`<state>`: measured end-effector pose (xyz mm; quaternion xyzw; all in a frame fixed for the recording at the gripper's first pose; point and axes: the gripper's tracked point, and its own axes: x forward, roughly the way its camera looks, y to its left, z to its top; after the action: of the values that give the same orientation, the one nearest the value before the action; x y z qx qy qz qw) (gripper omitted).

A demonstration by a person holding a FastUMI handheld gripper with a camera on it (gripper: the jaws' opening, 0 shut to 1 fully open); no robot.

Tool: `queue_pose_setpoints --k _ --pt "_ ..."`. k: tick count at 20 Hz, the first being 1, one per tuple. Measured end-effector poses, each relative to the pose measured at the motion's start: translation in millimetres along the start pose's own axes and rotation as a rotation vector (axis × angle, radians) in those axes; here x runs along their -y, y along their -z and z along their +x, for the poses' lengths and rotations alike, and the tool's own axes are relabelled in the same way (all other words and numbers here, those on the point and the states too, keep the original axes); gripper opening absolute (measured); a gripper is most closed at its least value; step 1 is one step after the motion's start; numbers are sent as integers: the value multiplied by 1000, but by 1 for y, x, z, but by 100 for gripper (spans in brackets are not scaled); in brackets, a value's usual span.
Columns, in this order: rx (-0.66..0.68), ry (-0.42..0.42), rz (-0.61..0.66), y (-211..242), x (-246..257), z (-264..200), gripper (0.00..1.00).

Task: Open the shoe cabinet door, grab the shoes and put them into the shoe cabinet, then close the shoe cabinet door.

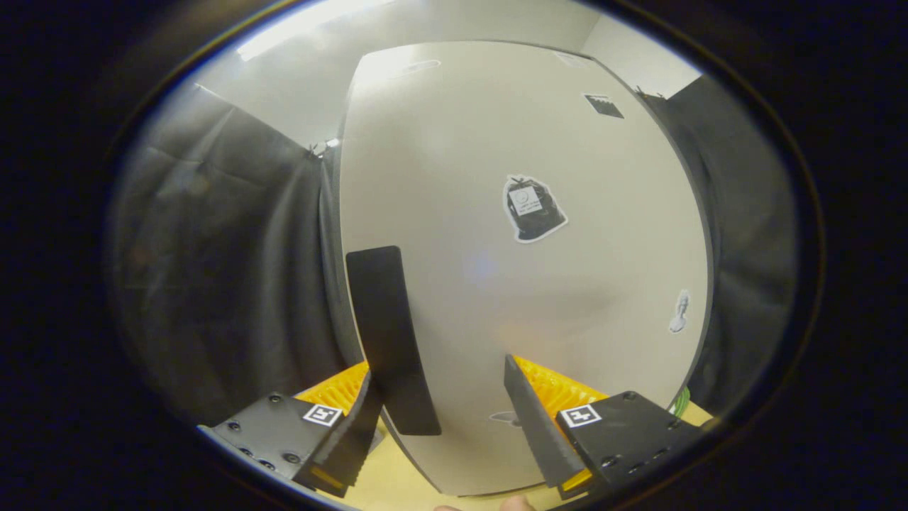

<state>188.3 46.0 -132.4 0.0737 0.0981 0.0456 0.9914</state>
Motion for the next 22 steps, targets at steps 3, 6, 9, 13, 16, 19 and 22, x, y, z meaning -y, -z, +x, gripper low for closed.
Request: queue_pose_setpoints --k 3,6,9,13,16,19,22 --pt "4 11 -4 1 0 4 95" --pt "4 20 -4 1 1 6 95" --pt "5 26 -1 1 0 6 96" --pt "17 25 4 0 -1 6 96" --pt "6 17 12 2 -3 5 96" --pt "-8 17 22 5 -3 2 96" --pt "-1 22 7 4 -3 -6 96"
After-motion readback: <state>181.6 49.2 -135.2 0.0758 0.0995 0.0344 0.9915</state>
